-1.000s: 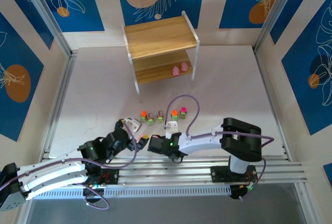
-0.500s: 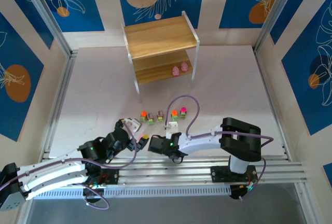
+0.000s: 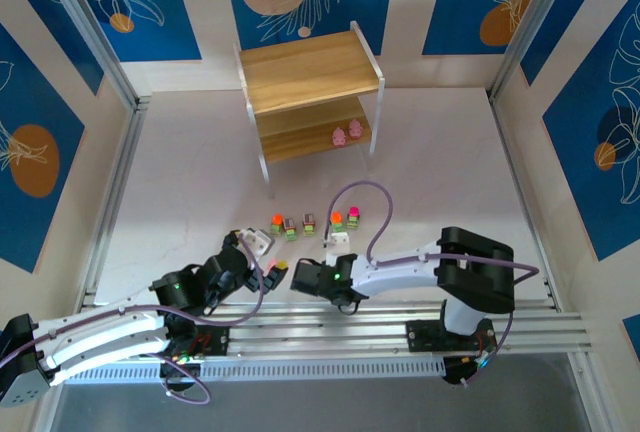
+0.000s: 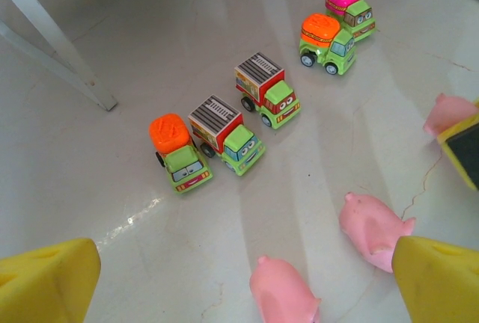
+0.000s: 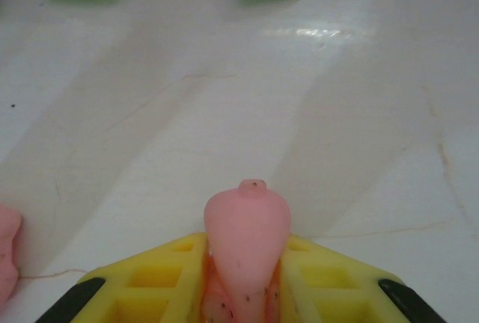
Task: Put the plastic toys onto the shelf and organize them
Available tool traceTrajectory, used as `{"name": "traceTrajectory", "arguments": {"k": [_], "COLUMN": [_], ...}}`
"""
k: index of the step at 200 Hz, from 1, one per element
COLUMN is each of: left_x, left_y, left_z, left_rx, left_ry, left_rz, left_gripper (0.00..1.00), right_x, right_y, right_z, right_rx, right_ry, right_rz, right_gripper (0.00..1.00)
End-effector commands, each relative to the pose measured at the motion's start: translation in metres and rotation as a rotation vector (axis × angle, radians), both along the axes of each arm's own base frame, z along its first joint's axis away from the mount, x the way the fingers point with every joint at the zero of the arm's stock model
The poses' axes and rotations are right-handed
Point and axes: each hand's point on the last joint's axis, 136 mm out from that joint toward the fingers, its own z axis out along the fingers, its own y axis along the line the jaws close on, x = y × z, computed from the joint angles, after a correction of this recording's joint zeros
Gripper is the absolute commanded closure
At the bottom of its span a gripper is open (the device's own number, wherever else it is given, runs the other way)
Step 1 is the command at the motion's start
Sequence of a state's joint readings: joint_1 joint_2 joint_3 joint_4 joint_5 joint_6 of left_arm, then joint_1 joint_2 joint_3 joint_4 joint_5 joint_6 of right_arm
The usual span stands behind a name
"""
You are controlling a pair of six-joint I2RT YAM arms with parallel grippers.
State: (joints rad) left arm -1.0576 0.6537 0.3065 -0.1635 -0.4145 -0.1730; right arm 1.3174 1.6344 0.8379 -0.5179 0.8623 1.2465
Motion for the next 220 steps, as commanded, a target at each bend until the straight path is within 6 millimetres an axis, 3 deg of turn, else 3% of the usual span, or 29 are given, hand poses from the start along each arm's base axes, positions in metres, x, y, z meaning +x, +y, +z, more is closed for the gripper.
{"name": "traceTrajectory", "arguments": {"k": [1, 48, 103, 170, 220], "left_x": [0.001, 0.003, 0.019, 0.044, 0.045], "left_y": [-0.006, -0.009, -0.015, -0.001, 0.005], "left_z": [0.012, 0.014, 0.018, 0.012, 0.015], "left_rx": [-0.028, -0.032, -0.043, -0.118, -0.155], "left_ry": [-0.015, -0.028, -0.085, -0.015, 0.027], "left_rz": [-0.024, -0.028, 0.005, 0.104, 0.091], "left_gripper": [0.00, 0.00, 0.00, 0.00, 0.00], "right_x": [0.010, 0.029, 0.054, 0.088, 0.117], "right_y": [-0.017, -0.028, -0.032, -0.011, 0.006], "right_z": [0.023, 0.057, 0.099, 0.141, 0.165], "right_rx": [-0.015, 0.016, 0.058, 0.105, 0.120], "right_ry": [-0.064, -0.118, -0.182, -0.243, -0.267], "right_rz": [-0.010, 0.017, 0.058, 0.146, 0.191], "right_gripper": [0.76, 0.76, 0.76, 0.76, 0.76]}}
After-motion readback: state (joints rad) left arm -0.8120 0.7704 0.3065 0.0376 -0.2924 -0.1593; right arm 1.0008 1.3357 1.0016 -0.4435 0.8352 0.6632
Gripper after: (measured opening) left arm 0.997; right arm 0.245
